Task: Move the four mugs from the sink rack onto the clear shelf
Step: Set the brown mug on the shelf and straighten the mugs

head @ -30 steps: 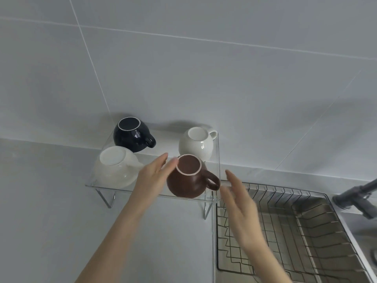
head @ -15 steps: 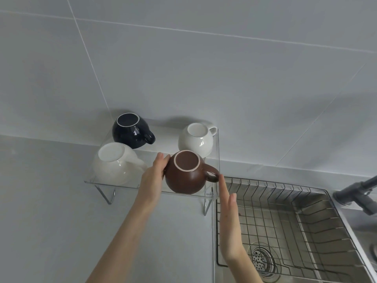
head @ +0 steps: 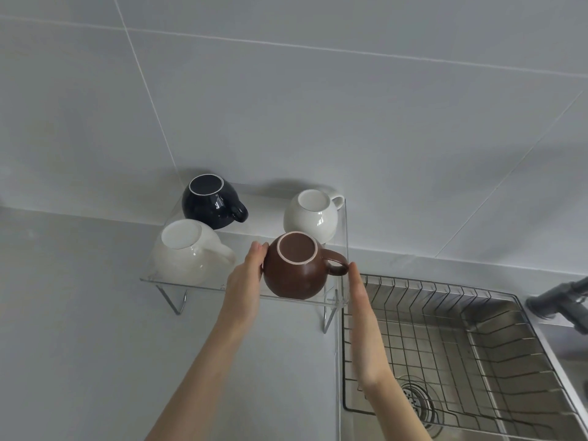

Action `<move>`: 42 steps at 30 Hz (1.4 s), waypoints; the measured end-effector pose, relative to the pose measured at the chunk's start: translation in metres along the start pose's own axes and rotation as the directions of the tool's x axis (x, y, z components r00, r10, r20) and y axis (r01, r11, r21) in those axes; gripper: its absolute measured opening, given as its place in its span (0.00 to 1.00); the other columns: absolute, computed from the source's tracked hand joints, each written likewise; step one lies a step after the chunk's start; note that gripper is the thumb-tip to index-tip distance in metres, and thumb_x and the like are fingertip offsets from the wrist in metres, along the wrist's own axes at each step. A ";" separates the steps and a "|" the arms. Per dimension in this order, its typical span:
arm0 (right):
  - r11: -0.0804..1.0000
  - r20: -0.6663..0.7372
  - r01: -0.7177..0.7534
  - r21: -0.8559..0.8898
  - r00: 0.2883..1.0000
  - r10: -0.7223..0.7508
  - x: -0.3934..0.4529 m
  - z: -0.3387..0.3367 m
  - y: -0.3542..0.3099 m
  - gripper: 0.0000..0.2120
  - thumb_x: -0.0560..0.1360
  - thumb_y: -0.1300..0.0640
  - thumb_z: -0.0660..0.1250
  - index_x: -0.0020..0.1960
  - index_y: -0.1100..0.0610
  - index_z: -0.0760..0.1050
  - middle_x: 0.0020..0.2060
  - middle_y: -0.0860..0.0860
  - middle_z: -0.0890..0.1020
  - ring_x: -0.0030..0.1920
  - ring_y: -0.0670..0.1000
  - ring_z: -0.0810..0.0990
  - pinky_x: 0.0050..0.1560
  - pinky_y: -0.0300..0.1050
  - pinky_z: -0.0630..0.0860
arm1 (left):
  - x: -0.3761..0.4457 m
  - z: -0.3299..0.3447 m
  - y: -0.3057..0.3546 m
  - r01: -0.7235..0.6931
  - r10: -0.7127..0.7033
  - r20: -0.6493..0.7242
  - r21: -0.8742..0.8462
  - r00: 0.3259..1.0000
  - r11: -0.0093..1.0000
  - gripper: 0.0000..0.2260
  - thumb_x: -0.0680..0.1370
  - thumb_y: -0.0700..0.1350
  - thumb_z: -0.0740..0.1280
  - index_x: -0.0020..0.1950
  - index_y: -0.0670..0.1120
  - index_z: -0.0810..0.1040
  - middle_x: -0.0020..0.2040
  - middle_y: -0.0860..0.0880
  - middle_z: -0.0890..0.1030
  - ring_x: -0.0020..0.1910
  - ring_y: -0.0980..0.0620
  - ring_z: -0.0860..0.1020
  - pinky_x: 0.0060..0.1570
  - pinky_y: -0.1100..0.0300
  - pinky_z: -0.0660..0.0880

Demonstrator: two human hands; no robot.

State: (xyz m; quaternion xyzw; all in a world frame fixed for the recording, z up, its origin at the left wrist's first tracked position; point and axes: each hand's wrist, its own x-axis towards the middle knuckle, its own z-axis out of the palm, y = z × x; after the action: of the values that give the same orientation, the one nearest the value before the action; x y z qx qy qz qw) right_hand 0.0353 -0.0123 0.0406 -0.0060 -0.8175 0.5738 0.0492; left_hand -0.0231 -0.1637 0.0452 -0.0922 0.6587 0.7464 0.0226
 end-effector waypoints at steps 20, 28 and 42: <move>0.930 0.386 -0.260 0.258 0.911 0.147 0.032 0.130 -0.049 0.28 0.78 0.42 0.46 0.74 0.51 0.45 0.75 0.42 0.47 0.73 0.38 0.46 0.75 0.41 0.44 | 0.024 -0.126 0.014 -0.081 0.120 -0.331 0.127 0.936 0.989 0.15 0.71 0.61 0.50 0.34 0.58 0.72 0.39 0.58 0.72 0.47 0.56 0.69 0.47 0.64 0.66; 0.939 0.381 -0.257 0.228 0.911 0.157 0.035 0.133 -0.052 0.28 0.78 0.44 0.46 0.74 0.52 0.45 0.75 0.43 0.46 0.73 0.39 0.45 0.69 0.34 0.43 | 0.022 -0.133 0.010 -0.102 0.157 -0.318 0.182 0.935 0.978 0.24 0.76 0.59 0.47 0.61 0.50 0.75 0.64 0.49 0.75 0.63 0.55 0.69 0.66 0.59 0.61; 0.893 0.204 -0.274 0.356 0.956 0.211 0.075 0.118 -0.061 0.24 0.79 0.45 0.48 0.73 0.50 0.53 0.74 0.43 0.56 0.70 0.38 0.53 0.70 0.37 0.49 | 0.060 -0.146 0.039 -0.053 0.122 -0.232 0.283 0.965 0.958 0.26 0.78 0.59 0.43 0.67 0.47 0.68 0.72 0.49 0.66 0.71 0.51 0.63 0.71 0.57 0.55</move>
State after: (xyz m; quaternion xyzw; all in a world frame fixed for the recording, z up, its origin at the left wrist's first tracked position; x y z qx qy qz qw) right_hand -0.0473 -0.1390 0.0640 -0.0524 -0.6844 0.7218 -0.0886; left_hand -0.0725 -0.3185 0.0561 -0.1508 0.7569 0.6308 -0.0802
